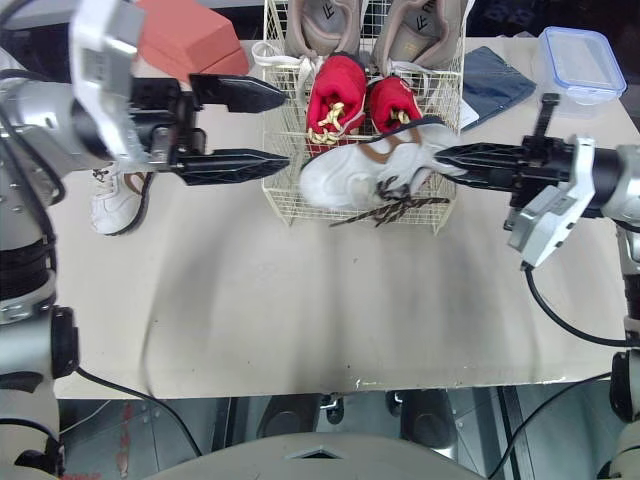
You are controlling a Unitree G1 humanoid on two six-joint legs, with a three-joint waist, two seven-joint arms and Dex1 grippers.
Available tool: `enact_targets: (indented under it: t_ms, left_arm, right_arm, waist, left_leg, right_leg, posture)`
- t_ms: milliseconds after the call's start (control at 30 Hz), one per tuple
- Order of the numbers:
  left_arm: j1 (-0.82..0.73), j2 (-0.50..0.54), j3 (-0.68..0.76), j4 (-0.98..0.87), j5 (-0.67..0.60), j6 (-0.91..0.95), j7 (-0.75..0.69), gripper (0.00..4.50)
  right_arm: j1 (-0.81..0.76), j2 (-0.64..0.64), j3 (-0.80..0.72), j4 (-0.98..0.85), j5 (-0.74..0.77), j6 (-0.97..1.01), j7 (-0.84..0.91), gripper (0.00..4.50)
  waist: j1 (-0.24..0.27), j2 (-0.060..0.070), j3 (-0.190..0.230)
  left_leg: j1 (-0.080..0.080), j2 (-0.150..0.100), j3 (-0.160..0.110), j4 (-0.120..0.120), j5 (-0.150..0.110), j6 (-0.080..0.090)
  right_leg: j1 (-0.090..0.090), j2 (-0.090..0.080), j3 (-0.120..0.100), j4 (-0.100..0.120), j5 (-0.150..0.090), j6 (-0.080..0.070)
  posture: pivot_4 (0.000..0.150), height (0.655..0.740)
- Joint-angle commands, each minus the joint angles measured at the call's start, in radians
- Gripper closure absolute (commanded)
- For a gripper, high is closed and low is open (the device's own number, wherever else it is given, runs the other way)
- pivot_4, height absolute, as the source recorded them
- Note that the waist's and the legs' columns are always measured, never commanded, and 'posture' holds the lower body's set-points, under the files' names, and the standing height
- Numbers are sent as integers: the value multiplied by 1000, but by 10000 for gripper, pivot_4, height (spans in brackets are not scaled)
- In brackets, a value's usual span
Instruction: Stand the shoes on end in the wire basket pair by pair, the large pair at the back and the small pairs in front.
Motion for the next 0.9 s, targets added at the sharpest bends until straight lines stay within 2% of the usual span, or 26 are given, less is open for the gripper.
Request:
enact_targets:
  t_ms: [33, 300, 400, 467, 533, 600, 633, 700, 733, 900]
  left_arm:
    - [-31, -11, -43, -5, 55, -32, -30, 0]
    - [-34, -21, -115, -1, 92, -2, -111, 0]
    - [-29, -29, -119, -4, 79, 16, -131, 7875]
    - [-21, -28, -120, -11, 81, 15, -146, 17083]
    - [-17, -35, -113, -12, 81, 19, -141, 28446]
    - [-14, -42, -105, -10, 78, 24, -134, 35659]
    - [-12, -47, -99, -8, 78, 26, -126, 39274]
    - [-3, -58, -85, -5, 81, 22, -107, 39662]
    - [3, -67, -72, -3, 78, 22, -90, 39662]
    - [49, -152, 39, -2, 50, 0, 32, 39664]
  right_arm:
    - [-66, 7, 25, -38, -5, -22, -34, 44385]
    - [-136, 22, 70, -85, -34, -33, -83, 44385]
    - [-137, 20, 62, -83, -50, -45, -107, 45000]
    - [-134, 17, 56, -78, -59, -49, -122, 45000]
    - [-131, 12, 51, -74, -64, -48, -138, 45000]
    - [-128, 11, 45, -74, -63, -36, -152, 45000]
    - [-125, 10, 42, -74, -61, -23, -160, 41199]
    - [-108, 4, 42, -81, -35, 21, -167, 35150]
    - [-88, 4, 40, -96, 3, 66, -174, 29887]
    - [132, -46, -2, -247, 229, 507, -213, 6230]
  waist:
    - [-1, -2, 1]
    - [-2, -3, 3]
    - [-1, -3, 3]
    - [-1, -3, 3]
    - [-2, -3, 3]
    - [-2, -3, 3]
    - [-2, -3, 3]
    - [-2, -3, 3]
    - [-1, -3, 3]
    - [3, -4, 3]
  left_leg:
    - [0, 0, 0, 0, 0, 0]
    - [0, 0, 0, 0, 0, 0]
    - [0, 0, 0, 0, 0, 0]
    - [0, 0, 0, 0, 0, 0]
    - [0, 0, 0, 0, 0, 0]
    - [0, 0, 0, 0, 0, 0]
    - [0, 0, 0, 0, 0, 0]
    - [0, 0, 0, 1, 0, 0]
    - [0, 0, 0, 1, 0, 0]
    - [-1, 0, -2, 2, 0, 0]
  right_leg:
    - [0, 0, 0, 0, 0, 0]
    - [0, 0, 0, 0, 0, 0]
    - [0, 0, 0, 0, 0, 0]
    - [0, 0, 0, 0, 0, 0]
    - [0, 0, 0, 0, 0, 0]
    - [0, 0, 0, 1, 0, 0]
    - [0, 0, 0, 1, 0, 0]
    - [0, 0, 0, 1, 0, 0]
    - [0, 0, 0, 1, 0, 0]
    - [0, -1, -2, 1, 2, -4]
  posture:
    - [1500, 6860]
    - [1500, 6860]
    - [1500, 6860]
    - [1500, 6860]
    - [1500, 6860]
    - [1500, 6860]
    - [1500, 6860]
    - [1500, 6860]
    - [1500, 6860]
    - [1500, 6860]
